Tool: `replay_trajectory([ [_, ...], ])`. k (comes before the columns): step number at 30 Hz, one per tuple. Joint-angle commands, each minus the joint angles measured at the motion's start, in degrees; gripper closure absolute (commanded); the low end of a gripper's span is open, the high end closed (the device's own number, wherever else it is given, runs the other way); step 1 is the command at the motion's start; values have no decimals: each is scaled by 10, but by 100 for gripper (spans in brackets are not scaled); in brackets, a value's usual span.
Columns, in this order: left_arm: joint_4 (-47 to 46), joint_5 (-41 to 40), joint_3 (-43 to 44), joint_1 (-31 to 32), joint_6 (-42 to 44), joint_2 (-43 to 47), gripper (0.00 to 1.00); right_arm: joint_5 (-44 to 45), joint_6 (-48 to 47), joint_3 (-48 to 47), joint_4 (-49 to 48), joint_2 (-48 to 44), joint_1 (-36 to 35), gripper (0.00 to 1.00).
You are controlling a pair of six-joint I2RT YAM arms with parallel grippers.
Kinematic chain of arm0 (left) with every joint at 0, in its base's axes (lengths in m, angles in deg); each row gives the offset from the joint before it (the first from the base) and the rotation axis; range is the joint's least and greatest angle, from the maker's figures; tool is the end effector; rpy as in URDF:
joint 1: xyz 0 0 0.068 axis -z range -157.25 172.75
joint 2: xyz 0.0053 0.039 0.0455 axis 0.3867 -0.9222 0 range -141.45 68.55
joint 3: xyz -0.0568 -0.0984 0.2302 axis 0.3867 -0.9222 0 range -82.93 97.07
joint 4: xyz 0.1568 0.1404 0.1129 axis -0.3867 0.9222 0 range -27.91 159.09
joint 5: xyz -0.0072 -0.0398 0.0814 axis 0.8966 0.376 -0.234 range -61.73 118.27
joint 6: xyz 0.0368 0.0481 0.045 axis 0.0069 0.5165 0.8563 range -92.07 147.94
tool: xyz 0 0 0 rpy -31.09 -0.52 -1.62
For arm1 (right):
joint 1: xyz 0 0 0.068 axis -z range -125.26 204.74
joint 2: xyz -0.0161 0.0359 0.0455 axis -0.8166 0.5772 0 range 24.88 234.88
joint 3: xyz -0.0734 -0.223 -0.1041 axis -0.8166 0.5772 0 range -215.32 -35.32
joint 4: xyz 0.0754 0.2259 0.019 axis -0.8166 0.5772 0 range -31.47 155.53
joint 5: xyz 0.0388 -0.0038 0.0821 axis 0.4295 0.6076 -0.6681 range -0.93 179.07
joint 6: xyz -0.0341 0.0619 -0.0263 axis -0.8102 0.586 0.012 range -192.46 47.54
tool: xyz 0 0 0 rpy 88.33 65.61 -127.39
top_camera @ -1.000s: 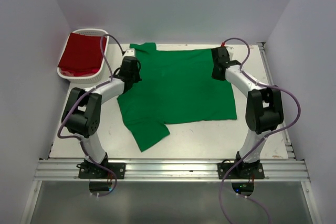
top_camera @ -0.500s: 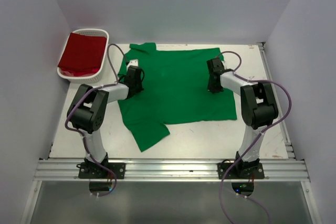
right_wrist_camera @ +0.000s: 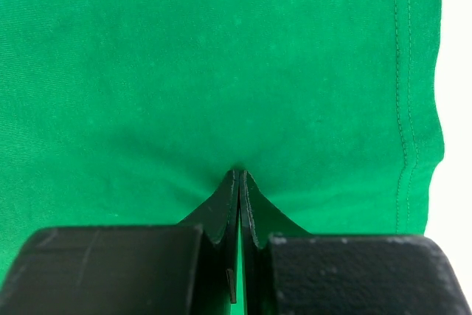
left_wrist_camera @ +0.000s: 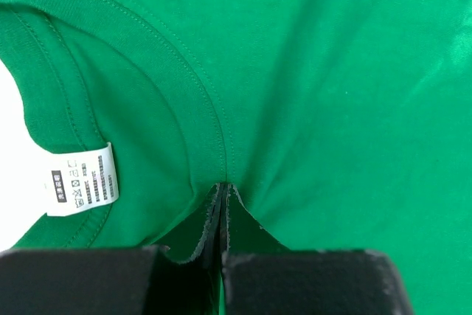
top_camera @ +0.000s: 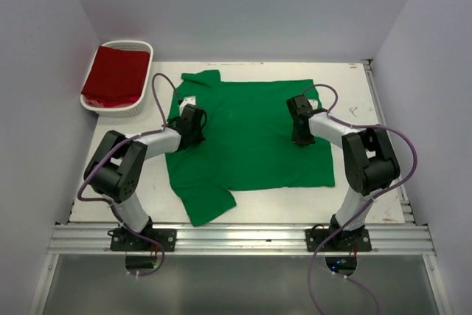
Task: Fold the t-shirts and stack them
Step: Flatten out the tshirt, then grap the side of the flattened tshirt closest away from the robot with both arms
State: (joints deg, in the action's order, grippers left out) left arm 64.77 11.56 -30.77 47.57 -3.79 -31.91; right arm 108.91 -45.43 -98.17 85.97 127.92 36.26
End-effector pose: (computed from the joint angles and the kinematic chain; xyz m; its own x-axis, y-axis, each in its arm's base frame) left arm 0.3175 -0.1266 0.1269 -0.7248 -0.2197 -0.6530 -0.1686 0.9755 -0.1411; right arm 0.3237 0.0855 0.1342 -0.8612 0.1628 -0.4814 0.2419 0.9644 -0.1066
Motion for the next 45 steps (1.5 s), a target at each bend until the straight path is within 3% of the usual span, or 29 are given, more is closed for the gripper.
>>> replay_trajectory([
  [1, 141, 39, -51, 8, -32, 6, 100, 0, 15, 31, 85, -14, -11, 100],
  [7, 167, 49, -93, 20, -48, 27, 100, -8, 33, 51, 118, -39, -19, 100],
  [11, 174, 32, -104, 23, -55, 92, 100, -6, 34, 58, 110, -64, -35, 100],
  [12, 175, 26, -102, 23, -55, 111, 95, -5, 32, 60, 104, -74, -38, 100],
  [14, 181, 10, -95, 28, -54, 171, 77, 2, 30, 60, 95, -108, -47, 87],
  [15, 195, 5, -82, 31, -52, 191, 57, 3, 28, 61, 92, -122, -50, 76],
  [16, 207, 1, -74, 39, -50, 209, 49, 2, 29, 62, 93, -156, -52, 64],
  [17, 220, 1, -66, 44, -47, 237, 43, 0, 29, 62, 97, -172, -56, 46],
  [18, 253, 2, -52, 49, -45, 247, 33, 0, 29, 63, 103, -190, -60, 39],
  [21, 331, 20, -36, 75, -45, 260, 25, 0, 36, 63, 139, -241, -64, 30],
  [24, 381, 47, -50, 128, -72, 262, 23, -2, 43, 72, 173, -272, -74, 27],
  [30, 436, 133, -91, 339, -179, 247, 25, -8, 58, 105, 211, -313, -88, 27],
  [36, 523, 100, -43, 499, -224, 246, 26, -1, 55, 133, 199, -321, -89, 27],
  [45, 576, 127, -81, 569, -216, 263, 29, -2, 52, 136, 190, -300, -89, 27],
])
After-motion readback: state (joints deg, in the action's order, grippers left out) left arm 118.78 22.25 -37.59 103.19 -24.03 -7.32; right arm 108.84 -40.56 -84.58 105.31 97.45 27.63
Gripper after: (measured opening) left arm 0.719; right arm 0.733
